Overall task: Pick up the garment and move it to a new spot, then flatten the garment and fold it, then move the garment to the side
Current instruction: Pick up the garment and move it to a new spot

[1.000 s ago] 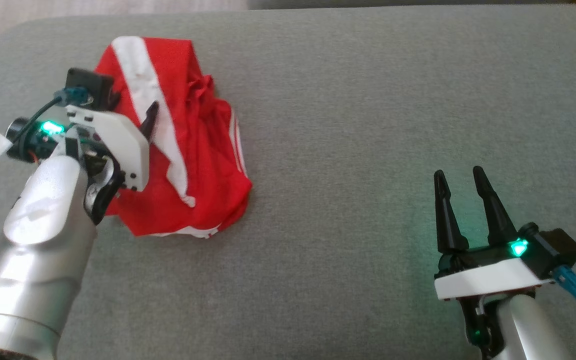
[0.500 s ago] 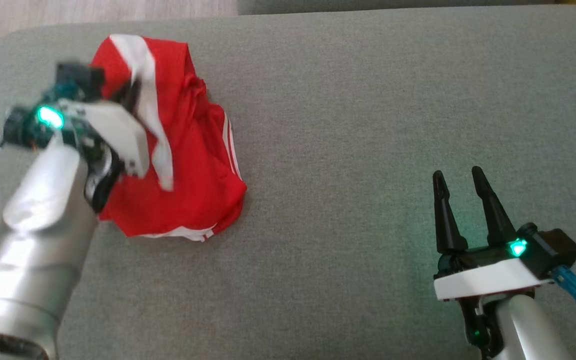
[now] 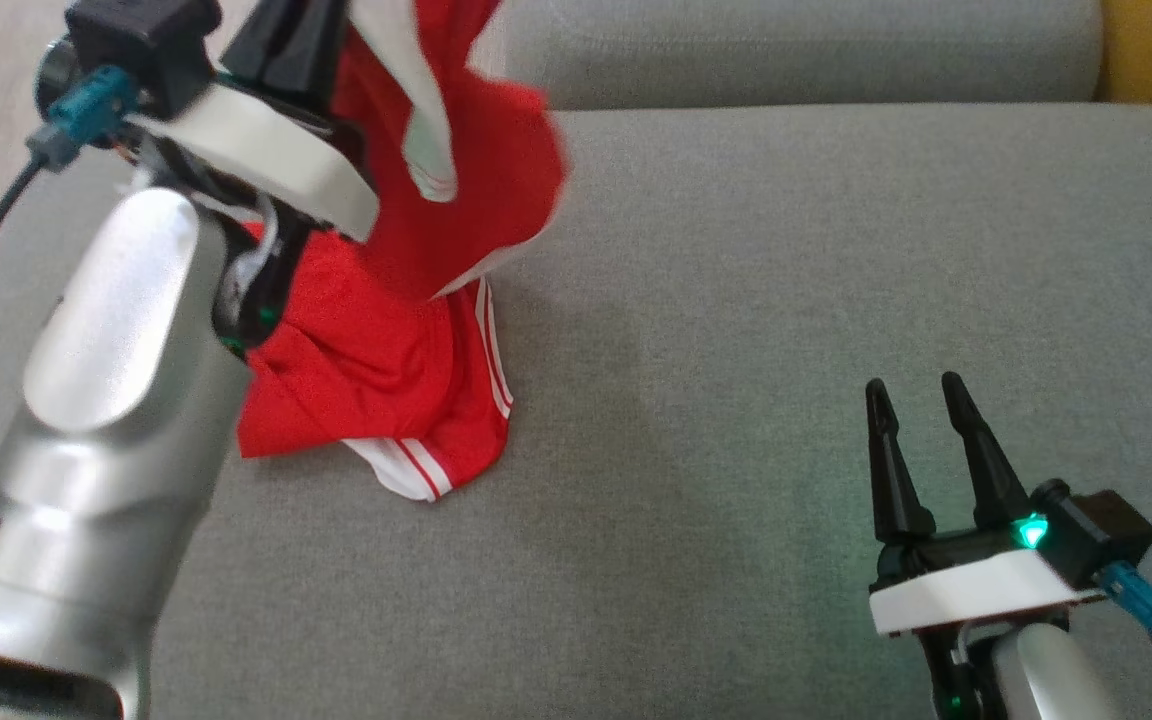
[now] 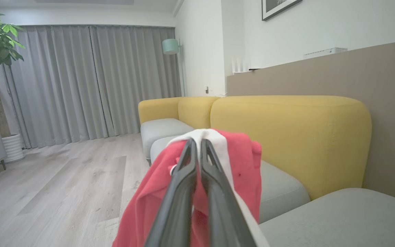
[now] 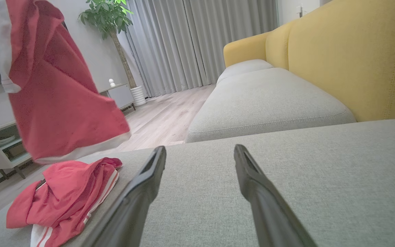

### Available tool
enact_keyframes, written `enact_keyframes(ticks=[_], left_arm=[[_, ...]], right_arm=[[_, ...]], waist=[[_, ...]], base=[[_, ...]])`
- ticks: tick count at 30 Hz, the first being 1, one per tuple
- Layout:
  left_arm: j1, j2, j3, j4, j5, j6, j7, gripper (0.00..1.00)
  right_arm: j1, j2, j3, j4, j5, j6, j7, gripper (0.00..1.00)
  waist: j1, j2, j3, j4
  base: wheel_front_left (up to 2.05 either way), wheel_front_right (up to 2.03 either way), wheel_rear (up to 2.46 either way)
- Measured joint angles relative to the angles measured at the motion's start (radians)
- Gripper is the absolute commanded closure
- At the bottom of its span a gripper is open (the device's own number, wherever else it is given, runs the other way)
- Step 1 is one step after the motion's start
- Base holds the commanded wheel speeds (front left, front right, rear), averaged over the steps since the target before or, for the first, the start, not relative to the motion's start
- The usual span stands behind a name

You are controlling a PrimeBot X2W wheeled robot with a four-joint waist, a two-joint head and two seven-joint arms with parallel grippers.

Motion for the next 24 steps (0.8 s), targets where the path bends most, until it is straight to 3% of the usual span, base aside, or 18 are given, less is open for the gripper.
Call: enact_keyframes(ticks=[12, 24], left_arm=[[0.132, -0.014, -0.064, -0.305, -0.037, 0.044, 0.135, 1.00], [0.151, -0.034, -0.122, -0.349, -0.038, 0.069, 0.206, 1.00]], right_arm=[[0.012, 0.000, -0.006, -0.007, 0.012, 0.000, 0.000, 0.00], [0.003, 0.000, 0.022, -0.028, 0.044, 0.000, 0.000, 0.00]], waist=[[0.0000, 0.0000, -0.043, -0.068], [0.0001, 0.0000, -0.008, -0.223]], base=[[0.00, 0.00, 0.00], [0.00, 0.00, 0.00]])
